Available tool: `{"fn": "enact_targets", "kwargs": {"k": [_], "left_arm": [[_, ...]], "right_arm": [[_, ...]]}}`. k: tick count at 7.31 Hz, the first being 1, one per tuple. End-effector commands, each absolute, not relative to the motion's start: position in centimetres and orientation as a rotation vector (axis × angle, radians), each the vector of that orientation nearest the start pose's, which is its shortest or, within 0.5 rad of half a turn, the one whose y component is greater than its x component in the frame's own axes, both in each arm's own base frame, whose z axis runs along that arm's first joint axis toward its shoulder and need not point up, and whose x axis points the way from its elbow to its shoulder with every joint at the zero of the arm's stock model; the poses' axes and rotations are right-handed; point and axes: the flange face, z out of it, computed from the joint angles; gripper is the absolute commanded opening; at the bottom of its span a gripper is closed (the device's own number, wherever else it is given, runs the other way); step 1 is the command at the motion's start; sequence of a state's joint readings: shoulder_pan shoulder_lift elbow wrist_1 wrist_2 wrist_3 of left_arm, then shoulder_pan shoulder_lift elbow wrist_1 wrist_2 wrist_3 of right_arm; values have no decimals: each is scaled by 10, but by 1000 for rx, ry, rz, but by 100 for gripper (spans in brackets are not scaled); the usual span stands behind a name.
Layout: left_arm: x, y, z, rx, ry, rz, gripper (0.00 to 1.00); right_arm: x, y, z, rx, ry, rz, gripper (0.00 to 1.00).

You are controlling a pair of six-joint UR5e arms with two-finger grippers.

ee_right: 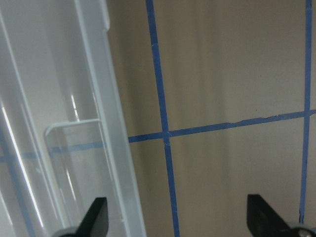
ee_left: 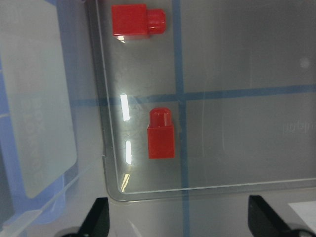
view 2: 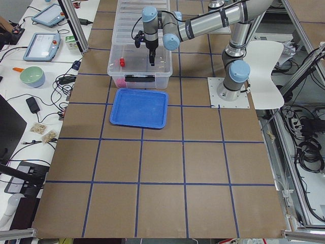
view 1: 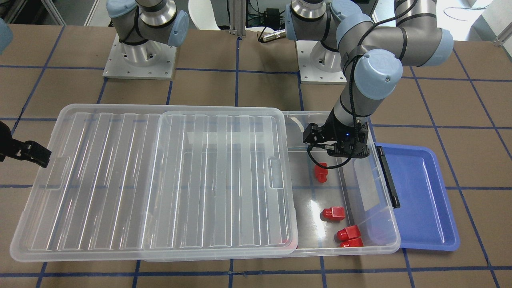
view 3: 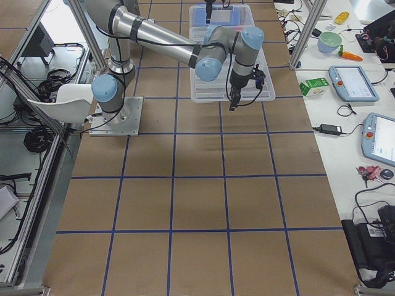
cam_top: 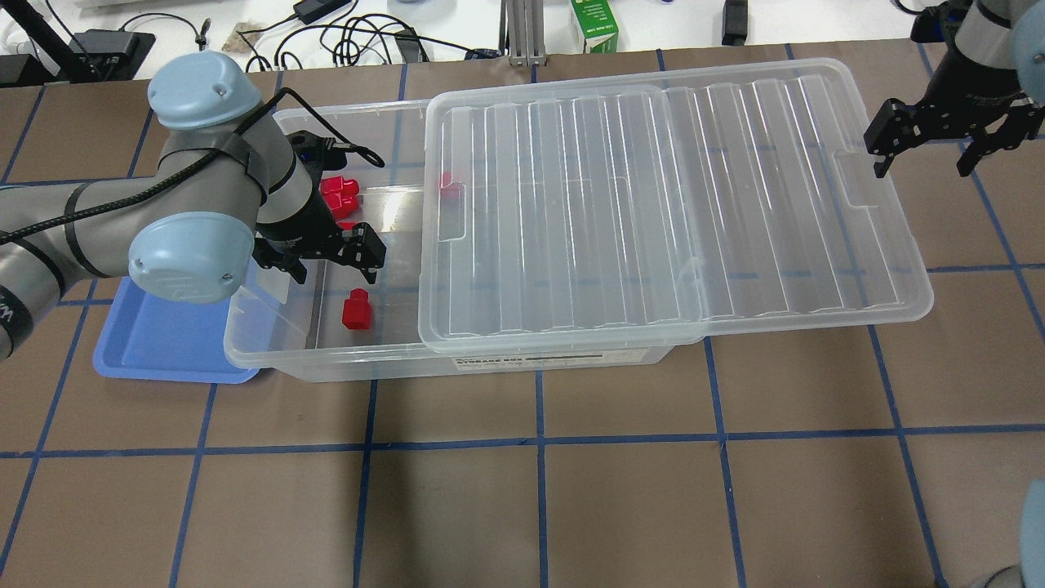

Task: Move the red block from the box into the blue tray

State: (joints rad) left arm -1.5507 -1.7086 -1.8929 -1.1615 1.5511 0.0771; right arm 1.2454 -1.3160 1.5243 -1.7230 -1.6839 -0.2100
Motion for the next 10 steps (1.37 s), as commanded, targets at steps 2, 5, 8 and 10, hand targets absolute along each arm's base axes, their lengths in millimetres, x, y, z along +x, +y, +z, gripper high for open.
{"fn": "enact_targets", "kwargs": {"k": [2,5,8,10], "left_arm": [[-125,-495,265,99,3160,66,100],[-125,-495,236,91,3160,95,100],[-120,-501,214,74,3150,137,100],[-119,-511,198,72,3152,94,100]], "right_arm": [[-49,-586,420,177,3107,67,100],[-51,-586,431,185,3131,40,100],[-49,-582,441,188,3134,14,100],[-46,-569,465,191,3146,-47,100]]}}
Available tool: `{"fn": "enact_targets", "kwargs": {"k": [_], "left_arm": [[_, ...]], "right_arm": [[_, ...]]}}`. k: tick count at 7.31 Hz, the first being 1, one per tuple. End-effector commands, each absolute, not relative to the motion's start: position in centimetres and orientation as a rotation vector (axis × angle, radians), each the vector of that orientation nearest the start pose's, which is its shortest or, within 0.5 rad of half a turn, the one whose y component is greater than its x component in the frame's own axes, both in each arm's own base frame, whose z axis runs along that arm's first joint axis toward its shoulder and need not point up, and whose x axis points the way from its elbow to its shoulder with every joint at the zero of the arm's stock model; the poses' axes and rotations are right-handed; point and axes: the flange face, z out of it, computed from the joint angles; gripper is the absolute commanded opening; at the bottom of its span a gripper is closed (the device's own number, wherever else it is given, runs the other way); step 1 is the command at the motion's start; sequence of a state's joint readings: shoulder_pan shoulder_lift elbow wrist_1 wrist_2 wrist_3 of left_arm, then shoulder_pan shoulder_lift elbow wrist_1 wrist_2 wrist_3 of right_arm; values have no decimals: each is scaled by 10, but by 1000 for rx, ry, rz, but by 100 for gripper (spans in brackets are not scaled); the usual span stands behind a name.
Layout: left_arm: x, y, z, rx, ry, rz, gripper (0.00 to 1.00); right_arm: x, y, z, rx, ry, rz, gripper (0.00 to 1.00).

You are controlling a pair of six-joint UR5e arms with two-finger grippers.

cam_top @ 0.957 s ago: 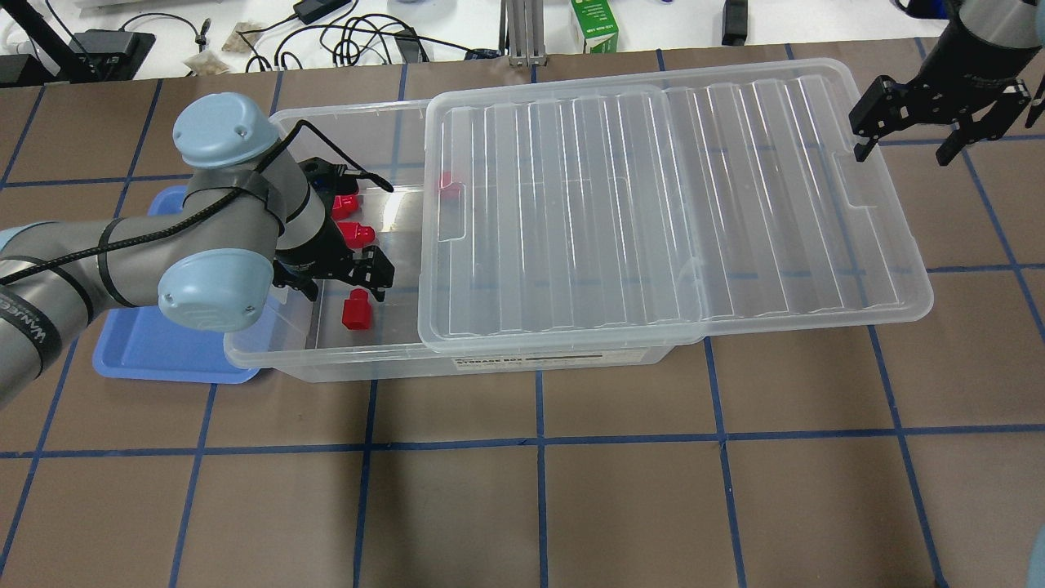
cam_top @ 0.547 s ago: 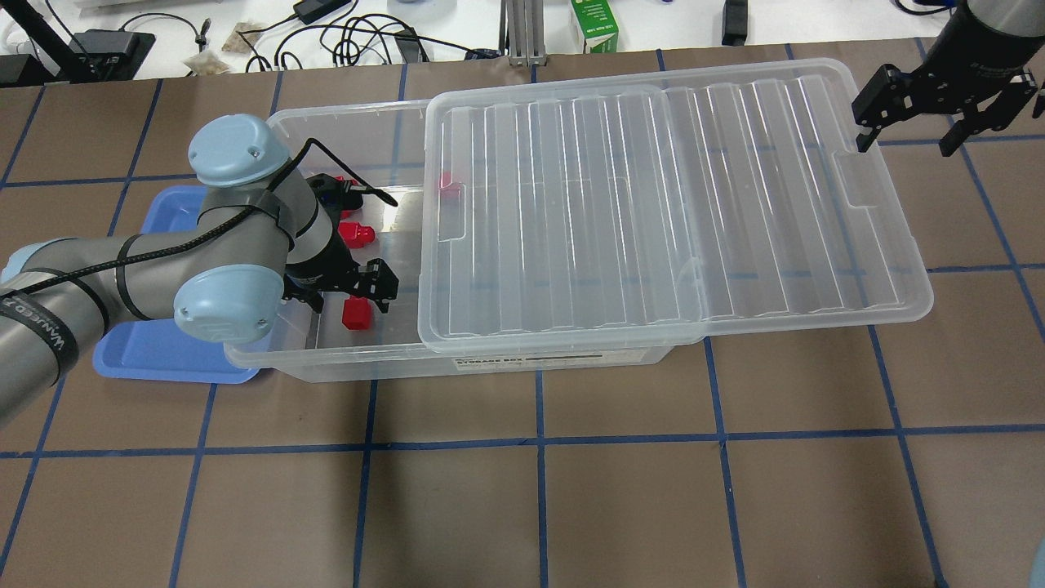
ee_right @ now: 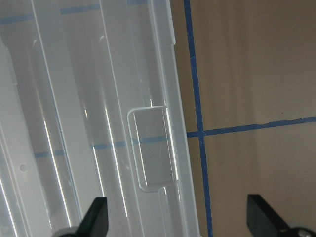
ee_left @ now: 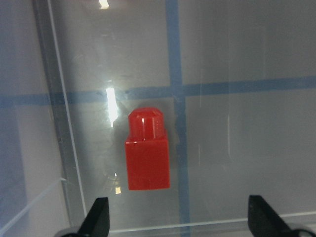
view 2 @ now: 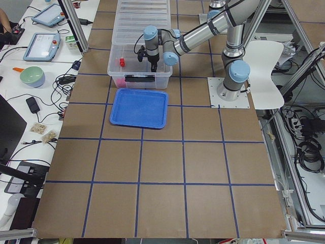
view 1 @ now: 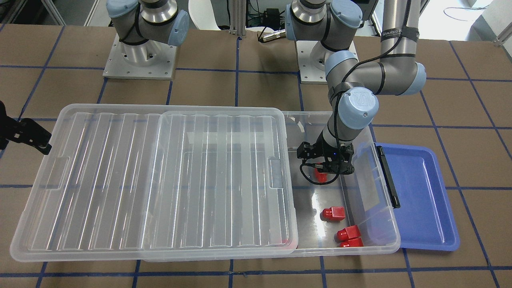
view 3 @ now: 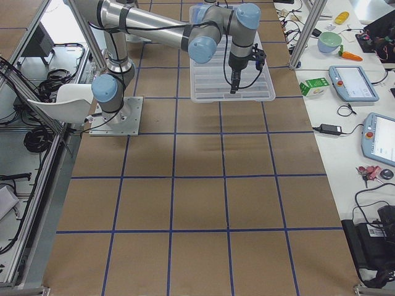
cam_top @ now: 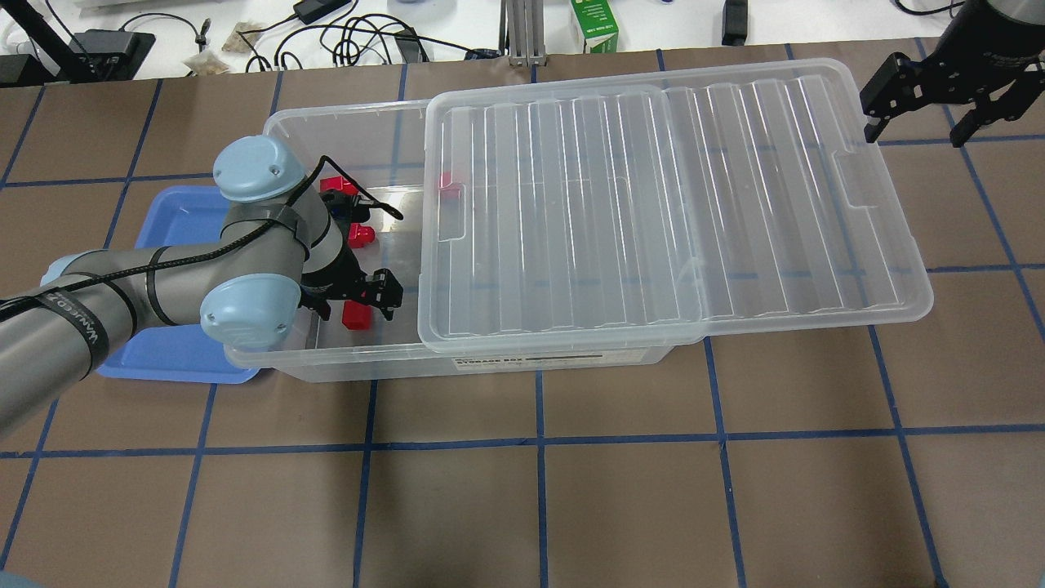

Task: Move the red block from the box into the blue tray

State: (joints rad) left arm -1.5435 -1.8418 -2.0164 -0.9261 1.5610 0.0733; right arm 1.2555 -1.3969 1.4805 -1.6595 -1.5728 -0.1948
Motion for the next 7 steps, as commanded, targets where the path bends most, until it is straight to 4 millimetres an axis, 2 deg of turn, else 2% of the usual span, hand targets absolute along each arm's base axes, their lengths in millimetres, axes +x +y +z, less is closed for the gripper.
{"fn": "enact_targets", "kwargs": {"k": [1,2,3,4,5,6,7], "left_arm": [[-119,-511,190,65,3152,117,100],[-118,-513,186,67,3150,113,97],[-118,-515,179,58,3150,118,84],[-117,-517,180,62,3150,111,56],[-121,-515,186,60,3150,91,38],[-119,-516,185,77,3150,96,17],[-118,-519,195,80,3144,68,12]], "right_arm": [[-45,-561,469,192,3154,-23,100],[-47,-556,476,196,3181,-16,100],[-49,-546,482,206,3208,-12,100],[-49,-538,481,208,3204,57,100],[-49,-521,508,212,3266,-1,100],[-42,-507,529,220,3284,-68,100],[-34,-509,520,207,3212,-32,100]]}}
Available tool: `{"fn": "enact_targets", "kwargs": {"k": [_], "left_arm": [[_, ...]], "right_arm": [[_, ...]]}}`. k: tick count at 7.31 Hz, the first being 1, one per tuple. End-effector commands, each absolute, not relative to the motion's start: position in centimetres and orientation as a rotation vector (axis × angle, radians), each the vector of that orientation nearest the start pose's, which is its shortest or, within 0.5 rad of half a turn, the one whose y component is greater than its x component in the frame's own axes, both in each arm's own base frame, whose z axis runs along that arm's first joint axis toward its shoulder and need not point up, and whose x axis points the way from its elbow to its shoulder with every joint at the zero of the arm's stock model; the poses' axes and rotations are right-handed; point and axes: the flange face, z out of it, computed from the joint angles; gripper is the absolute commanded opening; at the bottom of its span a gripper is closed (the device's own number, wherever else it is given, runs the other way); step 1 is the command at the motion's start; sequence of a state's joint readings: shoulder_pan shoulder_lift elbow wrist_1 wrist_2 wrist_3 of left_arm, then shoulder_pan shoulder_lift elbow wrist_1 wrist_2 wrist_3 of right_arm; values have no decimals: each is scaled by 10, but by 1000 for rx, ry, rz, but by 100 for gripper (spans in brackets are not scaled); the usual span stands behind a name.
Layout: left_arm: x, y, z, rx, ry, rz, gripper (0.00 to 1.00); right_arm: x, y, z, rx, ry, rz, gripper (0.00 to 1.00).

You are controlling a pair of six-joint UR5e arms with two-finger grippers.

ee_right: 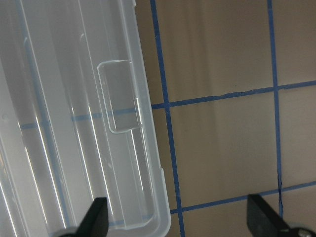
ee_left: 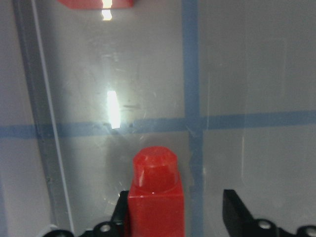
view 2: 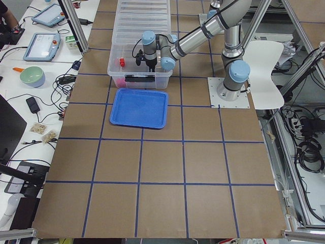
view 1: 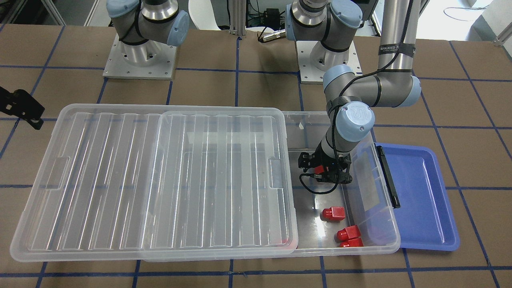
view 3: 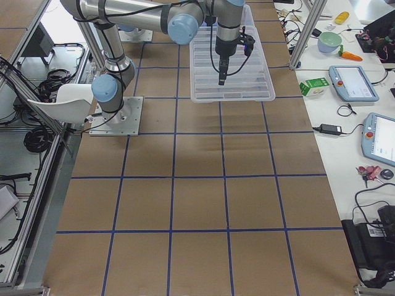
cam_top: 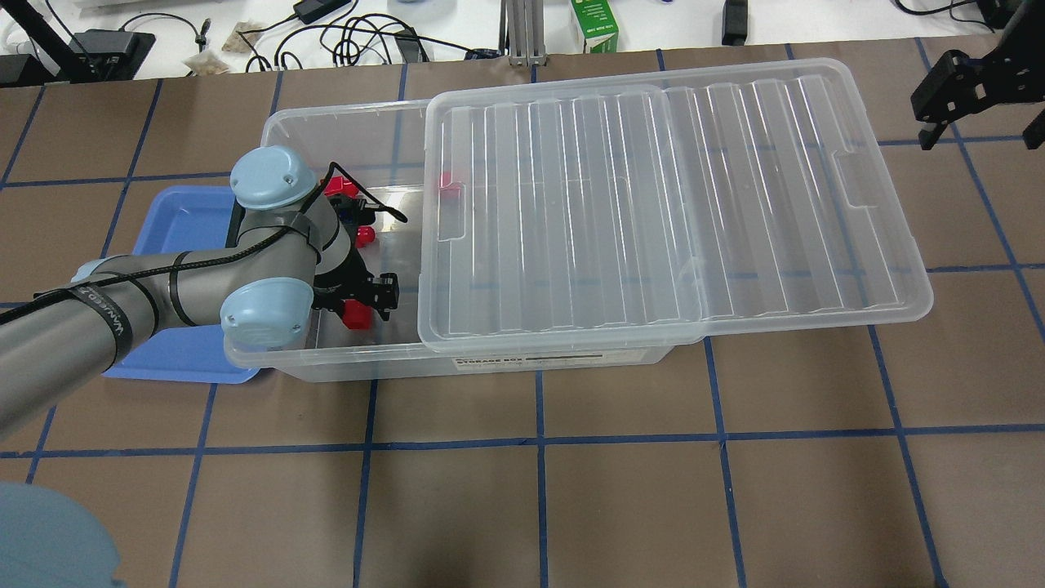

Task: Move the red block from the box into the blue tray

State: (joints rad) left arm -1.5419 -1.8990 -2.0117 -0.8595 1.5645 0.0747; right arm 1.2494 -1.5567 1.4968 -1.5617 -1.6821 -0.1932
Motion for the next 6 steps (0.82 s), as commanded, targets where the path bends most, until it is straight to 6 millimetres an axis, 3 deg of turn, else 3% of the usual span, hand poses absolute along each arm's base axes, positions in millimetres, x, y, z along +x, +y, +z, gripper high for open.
{"fn": "enact_targets", "kwargs": {"k": [1,4,5,6], "left_arm": [[-121,-516,198,63,3147,65,12],[-121,-517,253,60,3148,48,12],[-123,-517,283,65,3151,81,12],[-121,-522,314,60,3147,82,12]], "right_arm": [[-35,-519,489,213,3161,120,100],[-33,-518,504,217,3160,89,100],[-33,-517,507,217,3160,79,100],[-33,-513,522,219,3172,31,100]]}}
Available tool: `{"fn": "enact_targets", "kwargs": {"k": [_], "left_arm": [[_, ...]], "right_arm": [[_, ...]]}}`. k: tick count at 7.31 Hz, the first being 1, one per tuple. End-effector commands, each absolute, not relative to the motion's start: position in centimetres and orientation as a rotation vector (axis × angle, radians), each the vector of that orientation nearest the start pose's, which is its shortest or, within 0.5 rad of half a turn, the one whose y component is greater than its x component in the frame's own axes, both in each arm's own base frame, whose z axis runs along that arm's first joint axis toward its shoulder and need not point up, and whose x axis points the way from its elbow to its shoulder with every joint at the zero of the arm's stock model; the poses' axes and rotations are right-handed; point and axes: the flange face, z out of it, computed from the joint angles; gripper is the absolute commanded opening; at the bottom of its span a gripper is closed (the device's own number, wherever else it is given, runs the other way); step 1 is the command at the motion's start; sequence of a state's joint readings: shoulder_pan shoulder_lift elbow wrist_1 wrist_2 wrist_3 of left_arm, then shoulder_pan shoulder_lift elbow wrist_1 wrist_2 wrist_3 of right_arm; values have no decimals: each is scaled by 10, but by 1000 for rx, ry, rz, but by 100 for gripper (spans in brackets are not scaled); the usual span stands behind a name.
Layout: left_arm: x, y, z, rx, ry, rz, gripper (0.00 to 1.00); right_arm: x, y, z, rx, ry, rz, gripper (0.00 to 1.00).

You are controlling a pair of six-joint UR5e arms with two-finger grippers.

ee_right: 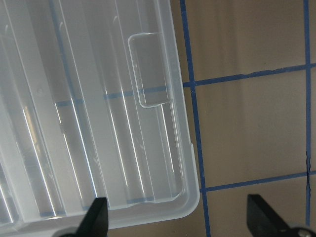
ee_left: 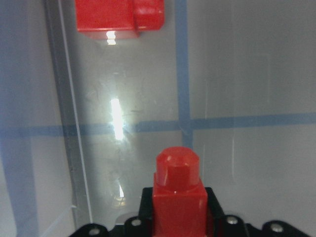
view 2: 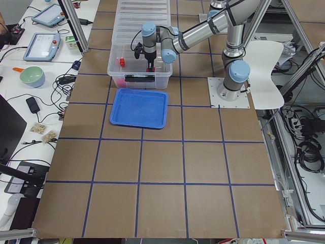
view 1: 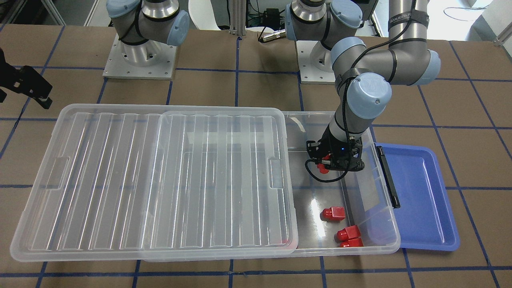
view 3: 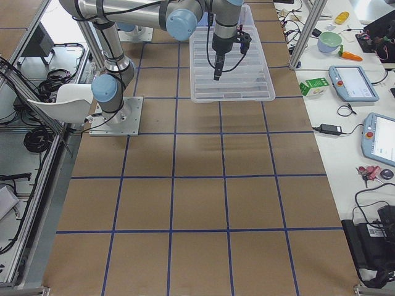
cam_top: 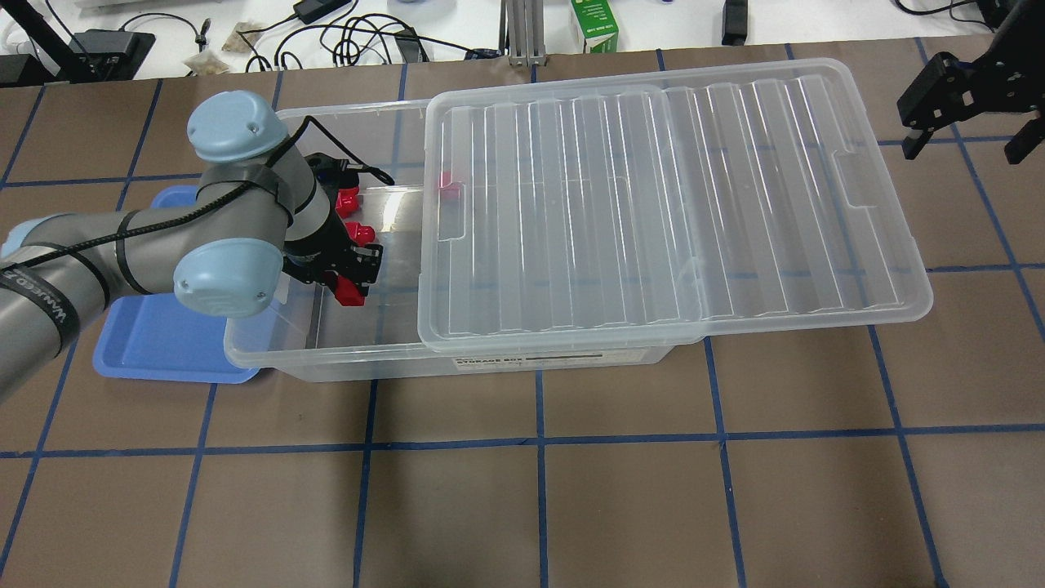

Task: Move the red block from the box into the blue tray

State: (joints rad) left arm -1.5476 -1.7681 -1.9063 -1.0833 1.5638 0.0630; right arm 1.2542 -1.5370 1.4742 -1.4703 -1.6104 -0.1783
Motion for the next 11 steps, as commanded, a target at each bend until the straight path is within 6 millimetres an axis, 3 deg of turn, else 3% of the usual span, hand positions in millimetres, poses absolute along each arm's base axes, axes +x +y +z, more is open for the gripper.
{"fn": "enact_targets", "kwargs": {"k": [1,2,3,5,6,8,9,10,11], "left_arm": [[-119,-527,348,60,3144,115,12],[-116,-533,379,75,3121,79,12],[-100,-538,395,63,3047,59,12],[-60,-542,401,90,3046,59,12],[-29,-545,400,200,3053,72,12],[64,-548,376,317,3070,138,12],[100,-553,363,401,3078,118,12],[128,-559,341,370,3089,127,12],[147,-569,313,358,3081,95,12]], "right_arm": [[-35,-512,523,217,3184,41,100],[-39,-512,521,227,3186,52,100],[-39,-513,518,227,3187,48,100],[-40,-515,510,208,3176,71,100],[-45,-528,496,210,3169,88,100],[-68,-587,445,218,3202,-38,100],[-79,-594,431,239,3196,-18,100],[-103,-594,431,260,3200,-17,100],[-134,-590,417,253,3188,25,100]]}}
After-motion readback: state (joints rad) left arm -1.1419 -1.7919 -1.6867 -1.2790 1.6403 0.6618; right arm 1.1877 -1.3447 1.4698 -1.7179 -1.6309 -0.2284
